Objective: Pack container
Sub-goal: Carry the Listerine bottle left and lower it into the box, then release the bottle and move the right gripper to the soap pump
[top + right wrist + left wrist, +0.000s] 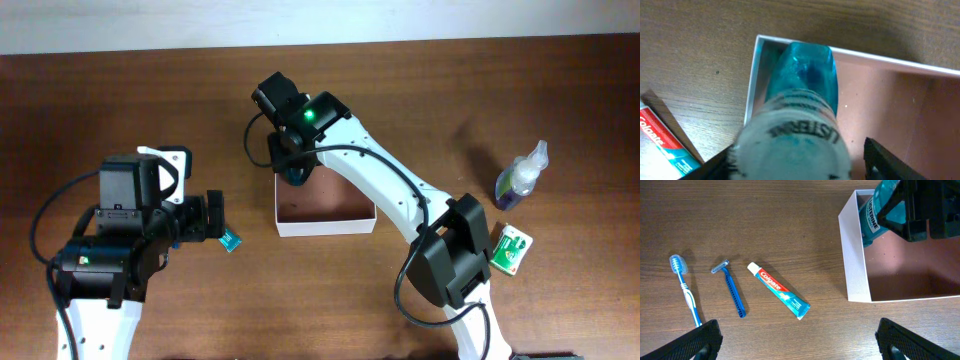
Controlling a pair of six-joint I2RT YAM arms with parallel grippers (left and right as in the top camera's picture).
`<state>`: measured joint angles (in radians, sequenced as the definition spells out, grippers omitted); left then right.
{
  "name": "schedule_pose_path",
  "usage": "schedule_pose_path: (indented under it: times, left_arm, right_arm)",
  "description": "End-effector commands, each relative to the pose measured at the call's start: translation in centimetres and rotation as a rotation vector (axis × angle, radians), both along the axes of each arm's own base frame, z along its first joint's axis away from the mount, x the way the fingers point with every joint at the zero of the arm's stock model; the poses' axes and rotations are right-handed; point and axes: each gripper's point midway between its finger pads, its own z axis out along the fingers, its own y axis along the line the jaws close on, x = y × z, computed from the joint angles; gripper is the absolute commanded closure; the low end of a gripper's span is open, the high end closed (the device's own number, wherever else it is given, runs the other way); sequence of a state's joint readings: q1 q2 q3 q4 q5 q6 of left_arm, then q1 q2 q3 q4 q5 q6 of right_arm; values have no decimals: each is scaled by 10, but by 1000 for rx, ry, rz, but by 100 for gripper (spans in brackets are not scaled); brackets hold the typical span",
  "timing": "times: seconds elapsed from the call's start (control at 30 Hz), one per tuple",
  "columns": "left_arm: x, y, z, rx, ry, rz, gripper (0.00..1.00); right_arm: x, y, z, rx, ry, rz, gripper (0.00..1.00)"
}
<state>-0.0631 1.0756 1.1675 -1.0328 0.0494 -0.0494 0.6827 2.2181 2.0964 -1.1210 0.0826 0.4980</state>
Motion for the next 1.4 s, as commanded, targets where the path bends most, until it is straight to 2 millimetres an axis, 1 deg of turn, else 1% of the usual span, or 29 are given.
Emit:
schedule_pose_path:
  times: [0.0,0.07,0.13,0.17,0.2,0.23,0.27,0.3,0.33,0.37,0.4,0.43,0.47,0.53,0.57,0.6,0.67,0.73,0.77,0.87,0.93,0.97,1.0,1.13,1.17,1.2,1.23,1.37]
  left_arm:
    - [1,-1,4,-12,-9,4,1]
    - [1,-1,4,-12,-9,4,1]
    - [1,-1,4,-12,-9,4,1]
    - [1,-1,4,-11,-9,5,1]
    - [1,-1,4,-11,-9,5,1]
    - [1,0,4,-6,-10,9,0]
    - [1,3,4,7,-11,18,0]
    - [1,4,4,13,-11,22,1]
    - [1,5,4,15,-11,25,1]
    - [1,5,4,15,-11,24,1]
    - [1,5,4,15,-11,24,0]
    - [1,5,4,15,-11,24,0]
    - [1,5,4,15,-11,24,1]
    - [1,5,4,15,-11,24,1]
    - [1,5,4,15,-11,24,1]
    - [1,5,4,15,-11,24,0]
    - [1,5,4,15,-11,24,1]
    - [1,5,4,15,-11,24,0]
    - [1,5,4,15,-11,24,1]
    - [1,5,4,15,-11,24,1]
    - [1,5,4,15,-11,24,1]
    - [1,5,4,15,-11,24,1]
    - [1,5,4,15,-11,24,1]
    - [1,5,4,15,-11,24,1]
    - [1,5,4,15,-11,24,1]
    - [1,5,4,15,-11,24,1]
    - [1,5,4,15,-11,24,1]
    - [1,5,4,15,-11,24,1]
  right_arm:
    - [-2,-2,7,-13,-8,-5,23]
    - [-5,-7,11,-25,-4,-8,20]
    - [-10,-20,35,-49,-40,-22,17]
    - [-12,-31,61,-59,-93,-38,15]
    - [-13,-37,75,-60,-123,-46,14]
    - [-15,-49,100,-66,-177,-66,11]
    - [-18,-66,125,-79,-234,-95,7]
    - [-21,-77,139,-87,-263,-113,4]
    - [-24,-95,158,-101,-303,-144,1]
    - [-29,-119,178,-116,-336,-188,1]
    - [-34,-141,191,-127,-351,-225,1]
    - [-40,-169,202,-138,-350,-277,2]
    - [-44,-193,208,-148,-346,-325,2]
    - [-51,-242,214,-174,-318,-435,1]
    - [-54,-281,213,-181,-277,-506,2]
    - [-53,-305,208,-165,-233,-497,2]
    - [-51,-336,198,-140,-178,-519,2]
    - [-50,-359,189,-128,-135,-555,2]
    - [-51,-379,178,-112,-88,-587,2]
    - [-50,-405,157,-85,-12,-636,2]
    - [-46,-416,138,-55,46,-628,2]
    - [-44,-421,124,-49,88,-633,2]
    - [-42,-423,116,-50,111,-635,2]
    - [-38,-427,86,-55,200,-622,2]
    - [-36,-426,73,-54,240,-608,2]
    - [-36,-426,68,-54,254,-607,1]
    - [-35,-427,58,-56,282,-600,2]
    - [-36,-429,36,-54,323,-602,1]
